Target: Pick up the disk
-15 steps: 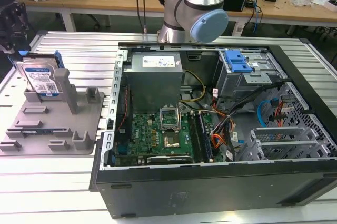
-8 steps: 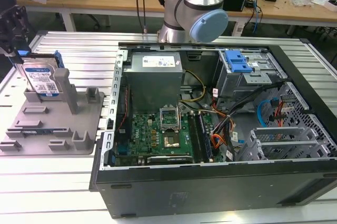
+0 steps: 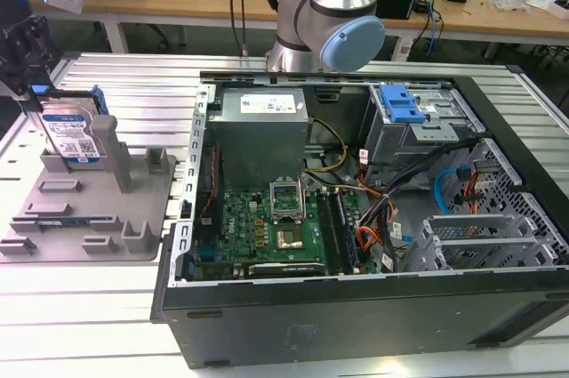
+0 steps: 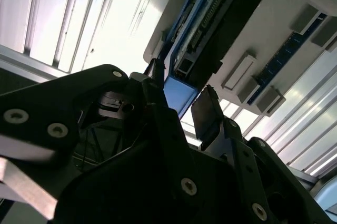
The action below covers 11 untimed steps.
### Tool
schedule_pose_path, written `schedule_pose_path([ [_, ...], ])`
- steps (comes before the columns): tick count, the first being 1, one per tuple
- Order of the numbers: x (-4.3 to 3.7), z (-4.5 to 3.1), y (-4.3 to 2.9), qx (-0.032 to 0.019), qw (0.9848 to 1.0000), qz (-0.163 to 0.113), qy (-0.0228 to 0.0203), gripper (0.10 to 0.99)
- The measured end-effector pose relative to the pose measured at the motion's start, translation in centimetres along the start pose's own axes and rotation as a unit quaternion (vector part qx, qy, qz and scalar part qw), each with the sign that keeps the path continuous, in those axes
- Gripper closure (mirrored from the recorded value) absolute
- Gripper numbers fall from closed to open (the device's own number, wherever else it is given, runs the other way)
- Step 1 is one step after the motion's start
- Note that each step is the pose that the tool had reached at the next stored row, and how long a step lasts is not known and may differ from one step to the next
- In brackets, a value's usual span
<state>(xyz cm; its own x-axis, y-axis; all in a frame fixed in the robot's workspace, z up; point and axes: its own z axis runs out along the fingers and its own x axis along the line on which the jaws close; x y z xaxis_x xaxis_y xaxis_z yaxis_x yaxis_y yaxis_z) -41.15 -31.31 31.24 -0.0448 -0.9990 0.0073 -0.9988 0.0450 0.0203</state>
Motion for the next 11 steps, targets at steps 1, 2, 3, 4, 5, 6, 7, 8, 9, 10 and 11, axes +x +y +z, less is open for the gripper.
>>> schedule_pose_path([
  [1, 0.00, 0.10, 0.00, 0.0000, 1.0000, 0.000, 0.0000, 0.604],
  [2, -0.01, 0.18, 0.00, 0.0000, 1.0000, 0.000, 0.0000, 0.604],
  [3, -0.01, 0.30, 0.00, 0.0000, 1.0000, 0.000, 0.0000, 0.604],
  [4, -0.01, 0.48, -0.01, 0.0000, 1.0000, 0.000, 0.0000, 0.604],
  [5, -0.01, 0.56, -0.01, 0.0000, 1.0000, 0.000, 0.0000, 0.604],
  [6, -0.01, 0.63, -0.01, 0.0000, 1.0000, 0.000, 0.0000, 0.604],
  [7, -0.01, 0.71, -0.01, 0.0000, 1.0000, 0.000, 0.0000, 0.604],
  [8, -0.01, 0.79, -0.01, 0.0000, 1.0000, 0.000, 0.0000, 0.604],
  [9, -0.01, 0.88, -0.02, 0.0000, 1.0000, 0.000, 0.0000, 0.604],
  [10, -0.01, 0.95, -0.02, 0.0001, 1.0000, 0.000, 0.0000, 0.604],
  [11, -0.01, 1.05, -0.02, 0.0000, 1.0000, 0.000, 0.0000, 0.604],
])
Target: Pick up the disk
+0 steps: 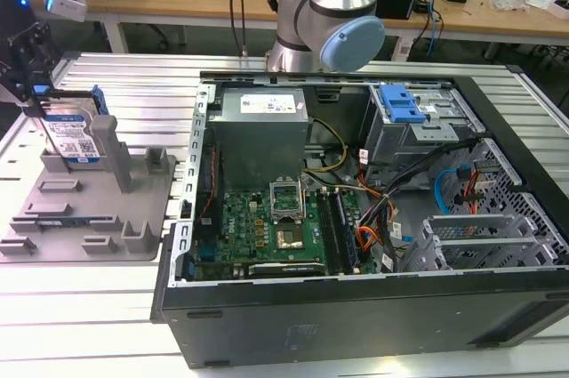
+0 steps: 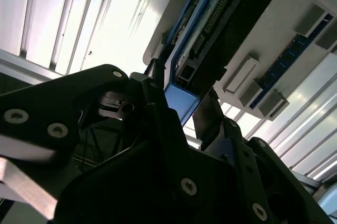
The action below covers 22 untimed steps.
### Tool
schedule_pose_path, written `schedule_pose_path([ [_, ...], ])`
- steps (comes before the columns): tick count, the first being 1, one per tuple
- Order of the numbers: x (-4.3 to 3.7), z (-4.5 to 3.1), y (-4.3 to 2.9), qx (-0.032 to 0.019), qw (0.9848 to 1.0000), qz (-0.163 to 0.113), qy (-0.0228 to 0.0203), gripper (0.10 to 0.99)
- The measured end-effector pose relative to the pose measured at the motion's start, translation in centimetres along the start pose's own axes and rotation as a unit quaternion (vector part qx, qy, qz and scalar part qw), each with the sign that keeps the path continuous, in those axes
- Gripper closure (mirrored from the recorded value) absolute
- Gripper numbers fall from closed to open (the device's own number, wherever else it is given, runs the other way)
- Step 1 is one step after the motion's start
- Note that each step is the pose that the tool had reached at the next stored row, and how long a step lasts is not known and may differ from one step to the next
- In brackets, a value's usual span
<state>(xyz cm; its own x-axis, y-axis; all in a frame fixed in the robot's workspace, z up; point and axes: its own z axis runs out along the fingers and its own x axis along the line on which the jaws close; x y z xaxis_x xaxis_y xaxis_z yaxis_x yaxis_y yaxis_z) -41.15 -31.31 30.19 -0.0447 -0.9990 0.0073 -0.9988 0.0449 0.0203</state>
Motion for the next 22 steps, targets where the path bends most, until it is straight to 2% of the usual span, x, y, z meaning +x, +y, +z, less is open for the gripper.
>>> schedule_pose_path([
  [4, 0.00, 0.16, 0.00, -0.0001, 1.0000, 0.000, 0.0000, 0.620],
  [5, 0.00, 0.19, 0.00, -0.0001, 1.0000, 0.000, 0.0000, 0.690],
  [19, 0.00, 0.36, -0.01, 0.0000, 1.0000, 0.000, 0.0000, 0.718],
  [22, 0.00, -0.34, 0.01, 0.0001, 1.0000, 0.000, 0.0000, 0.718],
])
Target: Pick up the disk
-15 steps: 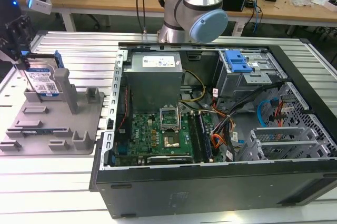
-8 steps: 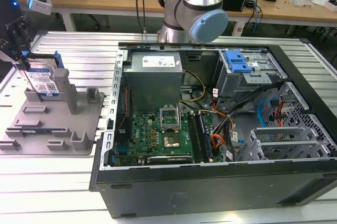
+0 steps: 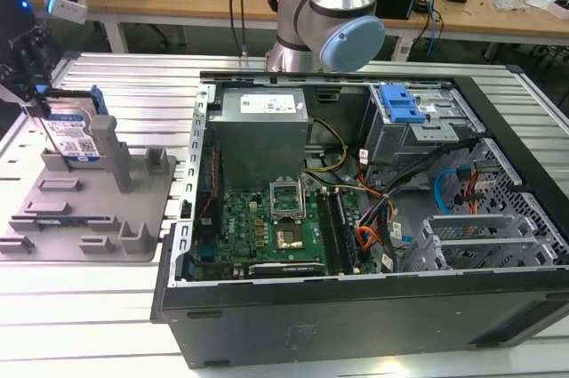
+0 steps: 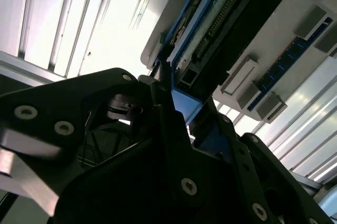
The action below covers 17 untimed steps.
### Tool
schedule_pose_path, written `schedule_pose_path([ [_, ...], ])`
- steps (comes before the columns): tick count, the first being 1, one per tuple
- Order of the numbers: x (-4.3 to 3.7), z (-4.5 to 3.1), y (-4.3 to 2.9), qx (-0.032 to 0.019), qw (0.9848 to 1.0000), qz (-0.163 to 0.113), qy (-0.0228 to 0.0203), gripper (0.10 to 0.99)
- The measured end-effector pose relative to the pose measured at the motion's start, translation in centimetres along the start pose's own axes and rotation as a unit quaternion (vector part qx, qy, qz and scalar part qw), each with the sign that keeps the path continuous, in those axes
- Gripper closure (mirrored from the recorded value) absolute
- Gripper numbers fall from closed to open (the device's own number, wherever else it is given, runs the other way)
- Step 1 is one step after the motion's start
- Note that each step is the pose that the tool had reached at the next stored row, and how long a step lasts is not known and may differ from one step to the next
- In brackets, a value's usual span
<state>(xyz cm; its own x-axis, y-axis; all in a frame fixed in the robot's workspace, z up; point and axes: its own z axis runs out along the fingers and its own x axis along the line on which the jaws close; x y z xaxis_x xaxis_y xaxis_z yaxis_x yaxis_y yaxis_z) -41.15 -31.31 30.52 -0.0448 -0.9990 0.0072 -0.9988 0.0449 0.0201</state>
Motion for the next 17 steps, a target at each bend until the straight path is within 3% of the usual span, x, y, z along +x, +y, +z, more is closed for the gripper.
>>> schedule_pose_path([
  [2, 0.00, -0.86, 0.02, 0.0000, 1.0000, 0.000, 0.0000, 0.718],
  [5, 0.02, -3.48, 0.07, -0.0001, 1.0000, -0.001, 0.0001, 0.718],
  [17, 0.07, -9.19, 0.18, -0.0001, 1.0000, -0.003, 0.0001, 0.718],
])
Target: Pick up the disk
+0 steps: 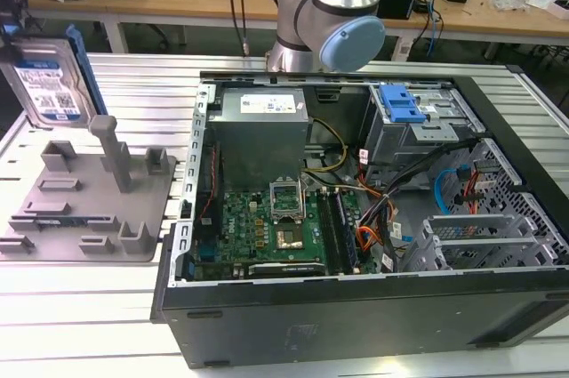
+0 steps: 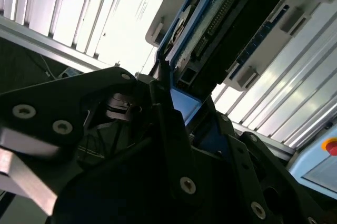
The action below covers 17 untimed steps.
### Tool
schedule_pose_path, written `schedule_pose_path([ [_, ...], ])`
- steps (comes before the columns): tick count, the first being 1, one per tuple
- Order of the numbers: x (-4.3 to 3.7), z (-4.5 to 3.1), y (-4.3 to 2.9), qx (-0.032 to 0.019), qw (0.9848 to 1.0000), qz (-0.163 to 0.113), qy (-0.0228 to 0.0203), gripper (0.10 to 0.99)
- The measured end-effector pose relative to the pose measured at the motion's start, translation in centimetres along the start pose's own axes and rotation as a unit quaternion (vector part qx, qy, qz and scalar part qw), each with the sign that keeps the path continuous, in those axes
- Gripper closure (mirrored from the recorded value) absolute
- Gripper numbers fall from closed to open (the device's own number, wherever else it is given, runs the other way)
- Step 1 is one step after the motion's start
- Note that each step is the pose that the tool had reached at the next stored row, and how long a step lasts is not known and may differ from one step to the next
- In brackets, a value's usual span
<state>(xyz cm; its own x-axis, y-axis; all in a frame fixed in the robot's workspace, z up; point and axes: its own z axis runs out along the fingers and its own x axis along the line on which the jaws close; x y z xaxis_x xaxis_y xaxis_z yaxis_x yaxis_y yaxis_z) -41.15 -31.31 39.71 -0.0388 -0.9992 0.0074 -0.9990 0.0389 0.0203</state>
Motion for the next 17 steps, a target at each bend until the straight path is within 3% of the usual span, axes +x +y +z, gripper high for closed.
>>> schedule_pose_path([
  [3, 0.01, -1.47, 0.03, 0.0000, 1.0000, -0.001, 0.0000, 0.718],
  [5, 0.02, -3.13, 0.06, 0.0000, 1.0000, -0.001, 0.0000, 0.718],
  [11, 0.05, -6.17, 0.13, 0.0000, 1.0000, -0.003, 0.0000, 0.718],
  [13, 0.07, -7.92, 0.16, 0.0001, 1.0000, -0.004, 0.0001, 0.718],
  [17, 0.14, -9.67, 0.19, 0.0000, 1.0000, -0.005, 0.0000, 0.718],
])
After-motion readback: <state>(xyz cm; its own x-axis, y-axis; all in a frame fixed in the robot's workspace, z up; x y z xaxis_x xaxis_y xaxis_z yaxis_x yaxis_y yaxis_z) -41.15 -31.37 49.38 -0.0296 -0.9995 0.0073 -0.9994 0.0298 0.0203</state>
